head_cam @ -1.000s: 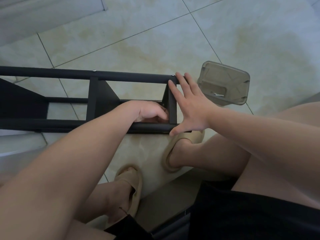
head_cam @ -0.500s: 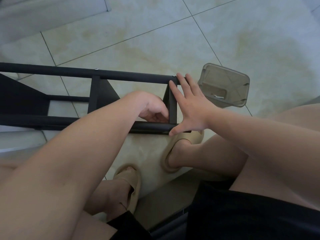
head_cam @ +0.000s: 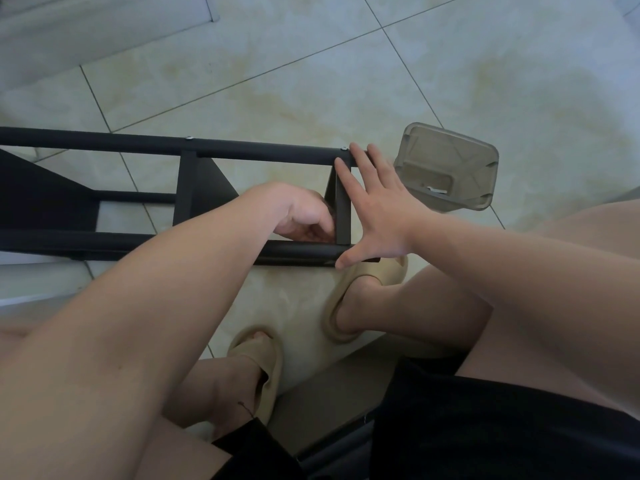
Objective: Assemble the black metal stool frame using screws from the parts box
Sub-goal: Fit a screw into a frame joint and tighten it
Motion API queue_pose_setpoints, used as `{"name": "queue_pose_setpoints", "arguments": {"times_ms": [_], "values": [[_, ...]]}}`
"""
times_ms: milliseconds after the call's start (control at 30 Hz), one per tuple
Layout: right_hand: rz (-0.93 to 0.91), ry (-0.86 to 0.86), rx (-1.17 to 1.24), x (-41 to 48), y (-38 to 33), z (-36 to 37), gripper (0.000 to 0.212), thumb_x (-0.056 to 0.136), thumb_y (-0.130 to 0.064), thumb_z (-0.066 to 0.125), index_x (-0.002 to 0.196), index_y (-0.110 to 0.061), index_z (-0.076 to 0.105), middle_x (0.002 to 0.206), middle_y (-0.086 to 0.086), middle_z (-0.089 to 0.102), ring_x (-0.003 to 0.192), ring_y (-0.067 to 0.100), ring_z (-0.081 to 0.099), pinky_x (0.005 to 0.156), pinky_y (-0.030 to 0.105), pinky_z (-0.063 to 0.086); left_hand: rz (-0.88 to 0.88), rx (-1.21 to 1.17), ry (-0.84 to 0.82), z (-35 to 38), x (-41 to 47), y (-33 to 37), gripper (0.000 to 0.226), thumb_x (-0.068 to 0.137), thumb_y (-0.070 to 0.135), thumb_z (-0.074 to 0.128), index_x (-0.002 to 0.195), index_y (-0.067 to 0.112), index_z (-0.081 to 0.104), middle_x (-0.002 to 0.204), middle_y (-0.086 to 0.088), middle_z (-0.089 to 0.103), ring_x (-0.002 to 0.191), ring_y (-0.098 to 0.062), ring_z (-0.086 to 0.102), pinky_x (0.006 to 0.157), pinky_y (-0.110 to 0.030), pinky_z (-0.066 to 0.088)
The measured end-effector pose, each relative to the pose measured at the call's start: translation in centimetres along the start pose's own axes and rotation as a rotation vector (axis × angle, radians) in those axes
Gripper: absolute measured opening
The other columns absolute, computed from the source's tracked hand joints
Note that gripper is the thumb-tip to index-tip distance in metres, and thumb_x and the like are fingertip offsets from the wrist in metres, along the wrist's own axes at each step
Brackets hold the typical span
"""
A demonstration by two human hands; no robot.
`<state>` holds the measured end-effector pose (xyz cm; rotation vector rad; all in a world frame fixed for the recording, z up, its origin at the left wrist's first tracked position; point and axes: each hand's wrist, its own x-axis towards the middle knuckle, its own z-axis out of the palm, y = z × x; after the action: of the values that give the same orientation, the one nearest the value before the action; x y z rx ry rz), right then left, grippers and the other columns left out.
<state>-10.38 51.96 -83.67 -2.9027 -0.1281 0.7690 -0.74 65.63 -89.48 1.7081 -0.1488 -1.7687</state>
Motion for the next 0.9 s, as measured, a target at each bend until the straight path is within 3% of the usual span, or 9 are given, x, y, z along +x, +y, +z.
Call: {"name": "queue_pose_setpoints", "arguments": {"times_ms": [67, 167, 233, 300, 400, 500, 700, 833, 900], "values": [[0.000, 0.000, -0.001, 0.0, 0.0, 0.0, 0.155, 0.054, -0.090, 0.067, 0.159, -0.012, -0.017, 0.164, 0.018, -0.026, 0.150, 0.040, -0.027, 0.125, 0.052, -0.003, 0.003, 0.001, -0.004, 0.0, 0.0, -0.3, 0.031, 0.090, -0.006, 0.058, 0.119, 0.000, 0.066, 0.102, -0.017, 0.071, 0.093, -0.029, 0.068, 0.096, -0.040, 0.053], [0.004, 0.000, 0.003, 0.2, 0.1, -0.2, 0.155, 0.053, -0.090, 0.068, 0.159, -0.013, -0.016, 0.164, 0.017, -0.026, 0.150, 0.039, -0.026, 0.125, 0.052, -0.004, 0.009, 0.013, -0.014, -0.1, -0.4, -1.0, 0.019, 0.093, 0.008, 0.061, 0.108, 0.005, 0.072, 0.094, -0.010, 0.075, 0.086, -0.025, 0.069, 0.083, -0.034, 0.057], [0.008, -0.002, 0.011, 0.3, 0.2, -0.2, 0.156, 0.053, -0.089, 0.068, 0.159, -0.013, -0.016, 0.164, 0.017, -0.027, 0.150, 0.039, -0.026, 0.125, 0.052, -0.005, 0.034, 0.025, 0.028, -0.1, -0.3, -1.4, 0.022, 0.092, 0.014, 0.065, 0.111, 0.005, 0.073, 0.099, -0.010, 0.076, 0.090, -0.025, 0.069, 0.086, -0.034, 0.056], [0.010, -0.004, 0.018, 0.3, 0.1, -0.1, 0.156, 0.053, -0.089, 0.069, 0.159, -0.013, -0.017, 0.163, 0.016, -0.028, 0.150, 0.039, -0.028, 0.125, 0.052, -0.005, 0.063, 0.043, 0.068, 0.0, -0.2, -1.7, 0.028, 0.089, 0.013, 0.067, 0.116, 0.005, 0.072, 0.105, -0.012, 0.075, 0.098, -0.028, 0.068, 0.095, -0.039, 0.052], [0.013, -0.006, 0.020, 0.2, -0.1, 0.1, 0.157, 0.053, -0.088, 0.070, 0.159, -0.013, -0.018, 0.163, 0.017, -0.029, 0.149, 0.039, -0.029, 0.125, 0.052, -0.005, 0.072, 0.087, 0.072, 0.1, -0.1, -1.9, 0.023, 0.087, 0.013, 0.067, 0.108, 0.008, 0.075, 0.092, -0.009, 0.075, 0.091, -0.027, 0.067, 0.089, -0.037, 0.050], [0.017, -0.003, 0.016, 0.1, -0.2, 0.1, 0.157, 0.053, -0.088, 0.071, 0.158, -0.012, -0.018, 0.163, 0.017, -0.029, 0.149, 0.039, -0.029, 0.125, 0.052, -0.003, 0.065, 0.088, 0.079, 0.1, 0.1, -2.1, 0.024, 0.086, 0.011, 0.067, 0.108, 0.007, 0.075, 0.102, -0.016, 0.074, 0.095, -0.030, 0.066, 0.095, -0.043, 0.050], [0.019, -0.006, 0.025, 0.1, -0.2, 0.0, 0.157, 0.052, -0.088, 0.071, 0.158, -0.013, -0.018, 0.163, 0.017, -0.029, 0.149, 0.039, -0.029, 0.125, 0.052, -0.004, 0.072, -0.014, 0.001, -0.1, 0.0, -2.2, 0.018, 0.090, 0.007, 0.062, 0.087, 0.018, 0.076, 0.084, -0.002, 0.074, 0.082, -0.020, 0.067, 0.080, -0.030, 0.053], [0.022, -0.008, 0.027, 0.1, -0.2, 0.1, 0.157, 0.053, -0.087, 0.072, 0.158, -0.013, -0.019, 0.163, 0.017, -0.029, 0.148, 0.039, -0.030, 0.125, 0.053, -0.004, 0.044, 0.022, 0.019, -0.1, -0.1, -2.2, 0.031, 0.091, 0.015, 0.063, 0.118, 0.004, 0.071, 0.105, -0.006, 0.074, 0.100, -0.024, 0.066, 0.099, -0.037, 0.048], [0.022, -0.008, 0.033, 0.1, -0.2, 0.1, 0.157, 0.053, -0.087, 0.072, 0.158, -0.013, -0.019, 0.163, 0.017, -0.030, 0.148, 0.039, -0.031, 0.125, 0.053, -0.005, 0.022, 0.054, 0.033, 0.0, -0.1, -2.1, 0.035, 0.090, 0.017, 0.065, 0.121, 0.000, 0.069, 0.096, -0.006, 0.073, 0.093, -0.025, 0.064, 0.093, -0.036, 0.049]]}}
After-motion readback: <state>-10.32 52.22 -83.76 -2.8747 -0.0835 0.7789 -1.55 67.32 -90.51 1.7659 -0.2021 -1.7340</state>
